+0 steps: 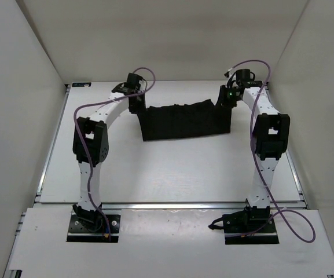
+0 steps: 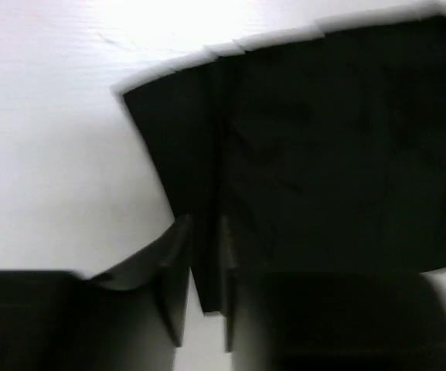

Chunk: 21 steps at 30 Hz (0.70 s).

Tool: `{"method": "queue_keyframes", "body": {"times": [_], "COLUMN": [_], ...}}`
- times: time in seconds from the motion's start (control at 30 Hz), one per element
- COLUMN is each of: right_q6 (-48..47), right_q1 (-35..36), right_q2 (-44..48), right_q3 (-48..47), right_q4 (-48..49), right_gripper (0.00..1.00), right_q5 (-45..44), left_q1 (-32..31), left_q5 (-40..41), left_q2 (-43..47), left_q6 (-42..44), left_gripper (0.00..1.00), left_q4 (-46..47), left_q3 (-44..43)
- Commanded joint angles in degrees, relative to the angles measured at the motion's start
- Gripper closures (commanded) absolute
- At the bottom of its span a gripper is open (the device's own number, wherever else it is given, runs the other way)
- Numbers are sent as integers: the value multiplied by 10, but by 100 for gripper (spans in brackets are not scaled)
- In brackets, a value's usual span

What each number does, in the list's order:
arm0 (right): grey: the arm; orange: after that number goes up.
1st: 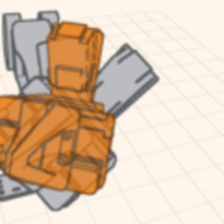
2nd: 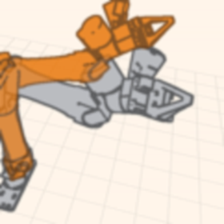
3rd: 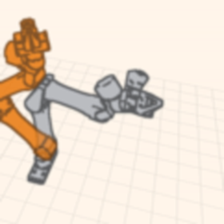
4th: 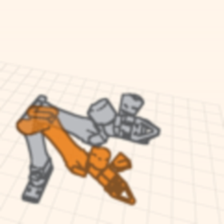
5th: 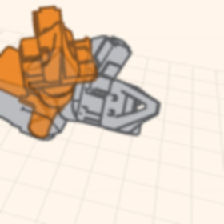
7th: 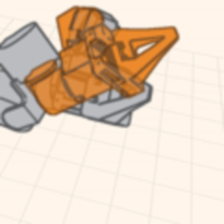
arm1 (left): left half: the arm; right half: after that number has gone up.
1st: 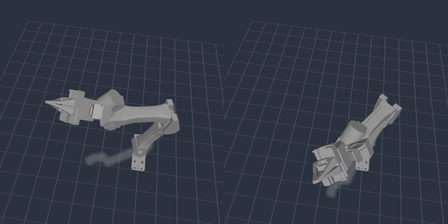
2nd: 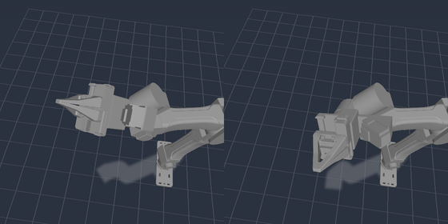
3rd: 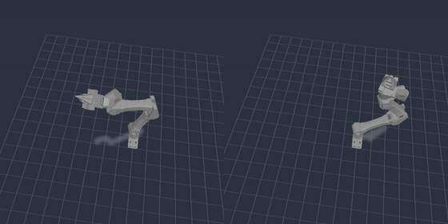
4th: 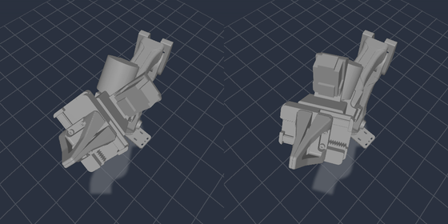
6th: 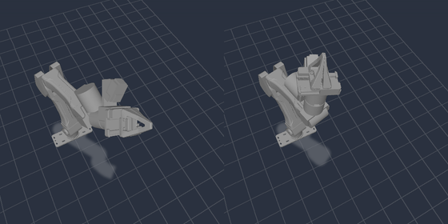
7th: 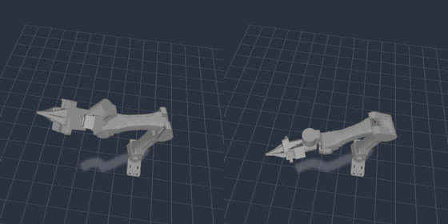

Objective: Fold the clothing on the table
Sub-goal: Fold the skirt

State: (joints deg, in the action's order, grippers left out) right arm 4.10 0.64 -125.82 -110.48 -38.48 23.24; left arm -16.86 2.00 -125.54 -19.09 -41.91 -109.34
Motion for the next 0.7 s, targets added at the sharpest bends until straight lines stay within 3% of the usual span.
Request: {"method": "queue_keyframes", "body": {"times": [0.0, 0.03, 0.1, 0.17, 0.27, 0.43, 0.67], "right_q6": [-12, -2, 9, 14, 3, -4, 5], "right_q1": [-6, -6, -6, -2, 16, 30, 34], "right_q2": [34, 37, 40, 43, 35, 24, 79], "right_q3": [61, 85, 119, 141, 156, 160, 270], "right_q4": [12, 26, 49, 73, 76, 43, 60], "right_gripper": [91, 98, 100, 100, 100, 100, 100], "right_q5": [23, 31, 67, 76, 36, -36, -29], "left_q1": [-69, -81, -88, -95, -105, -97, -95], "left_q5": [-11, -16, -49, -49, -1, 48, 55], "left_q2": [87, 93, 108, 113, 100, 59, 66], "left_q6": [13, -1, -28, -61, -77, -120, -135], "left_gripper": [75, 88, 100, 100, 100, 100, 100], "left_q4": [75, 103, 153, 206, 215, 179, 158], "left_q3": [88, 104, 168, 206, 231, 235, 282]}}
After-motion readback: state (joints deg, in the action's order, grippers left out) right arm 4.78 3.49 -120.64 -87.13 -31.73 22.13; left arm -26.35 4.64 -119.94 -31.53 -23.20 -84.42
